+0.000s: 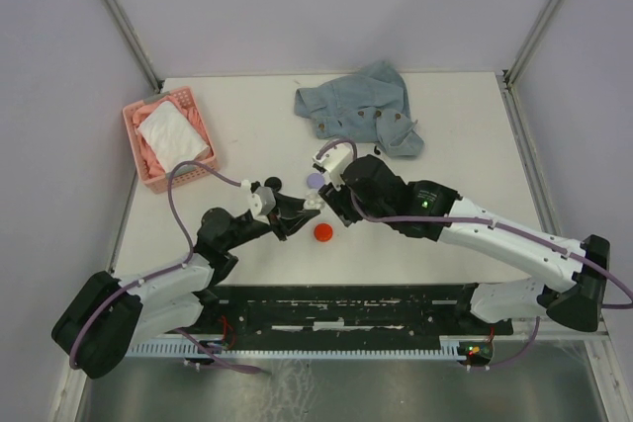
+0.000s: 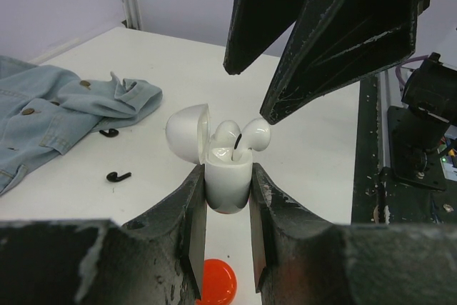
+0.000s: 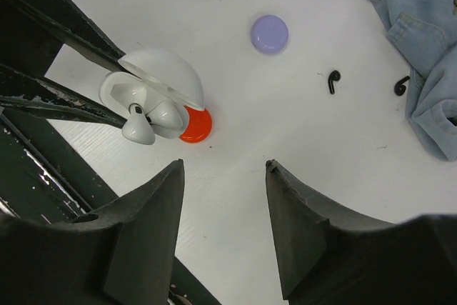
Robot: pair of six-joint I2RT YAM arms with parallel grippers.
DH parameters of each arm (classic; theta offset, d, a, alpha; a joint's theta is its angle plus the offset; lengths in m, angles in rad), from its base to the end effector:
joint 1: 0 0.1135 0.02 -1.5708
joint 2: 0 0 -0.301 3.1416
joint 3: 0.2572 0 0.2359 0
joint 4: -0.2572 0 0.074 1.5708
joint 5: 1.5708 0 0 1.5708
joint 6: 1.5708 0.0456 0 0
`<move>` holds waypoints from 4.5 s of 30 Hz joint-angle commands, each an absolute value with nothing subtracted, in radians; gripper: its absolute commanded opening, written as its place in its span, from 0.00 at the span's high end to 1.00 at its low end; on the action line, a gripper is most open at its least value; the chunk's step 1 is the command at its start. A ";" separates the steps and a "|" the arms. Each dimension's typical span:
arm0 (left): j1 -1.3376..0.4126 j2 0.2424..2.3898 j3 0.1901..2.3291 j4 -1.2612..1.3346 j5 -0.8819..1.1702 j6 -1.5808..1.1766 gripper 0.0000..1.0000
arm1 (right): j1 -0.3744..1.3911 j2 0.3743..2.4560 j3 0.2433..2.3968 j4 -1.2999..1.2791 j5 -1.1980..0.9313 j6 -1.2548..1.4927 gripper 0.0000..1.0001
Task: Insert the wireless bluetooth earbuds into the charging case
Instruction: Close the charging case, then place the charging case at the center of the board.
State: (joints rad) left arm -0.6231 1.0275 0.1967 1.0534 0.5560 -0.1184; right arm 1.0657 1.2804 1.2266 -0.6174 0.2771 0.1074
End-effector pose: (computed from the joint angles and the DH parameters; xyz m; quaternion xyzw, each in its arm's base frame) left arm 0.1260 -0.1202 0.2680 0.3575 0.5277 -0.4319 0.6382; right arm 0.1353 0.2190 0.3762 -0.3579 0.8192 0.1348 0.4275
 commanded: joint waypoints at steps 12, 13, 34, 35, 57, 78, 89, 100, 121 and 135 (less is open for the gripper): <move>-0.624 1.019 0.202 1.121 0.595 -0.153 0.97 | 1.064 1.304 1.247 -0.512 0.158 0.115 0.41; -0.623 1.020 0.203 1.119 0.595 -0.153 0.97 | 1.063 1.305 1.249 -0.508 0.153 0.117 0.41; -0.624 1.082 0.242 1.101 0.686 -0.161 0.97 | 1.064 1.353 1.325 -0.528 0.128 0.141 0.34; -0.623 1.081 0.242 1.101 0.689 -0.161 0.97 | 1.064 1.359 1.331 -0.536 0.132 0.140 0.33; -0.623 1.099 0.264 1.113 0.809 -0.178 0.97 | 0.912 1.301 1.240 -0.601 -0.426 -0.135 0.03; -0.590 1.223 0.303 1.091 0.736 -0.221 0.97 | 0.888 1.332 1.215 -0.629 -0.543 -0.184 0.10; -0.576 1.277 0.373 0.940 0.638 -0.276 0.95 | 0.880 1.235 1.125 -0.524 -0.057 -0.027 0.08; -0.575 1.377 0.499 0.464 0.343 -0.545 0.92 | 0.879 1.157 0.829 -0.238 0.431 0.238 0.07; -0.551 1.705 0.596 0.422 0.364 -0.757 0.62 | 0.879 1.067 0.558 0.010 0.520 0.306 0.06; -0.559 1.569 0.654 0.025 0.043 -0.618 0.14 | 0.878 1.051 0.551 0.000 0.562 0.287 0.06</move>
State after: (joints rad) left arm -0.5644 1.6161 0.6525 0.2951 0.2329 -0.7074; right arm 0.8806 1.0584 0.5510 -0.0353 0.5171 0.3000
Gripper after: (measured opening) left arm 0.837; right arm 0.943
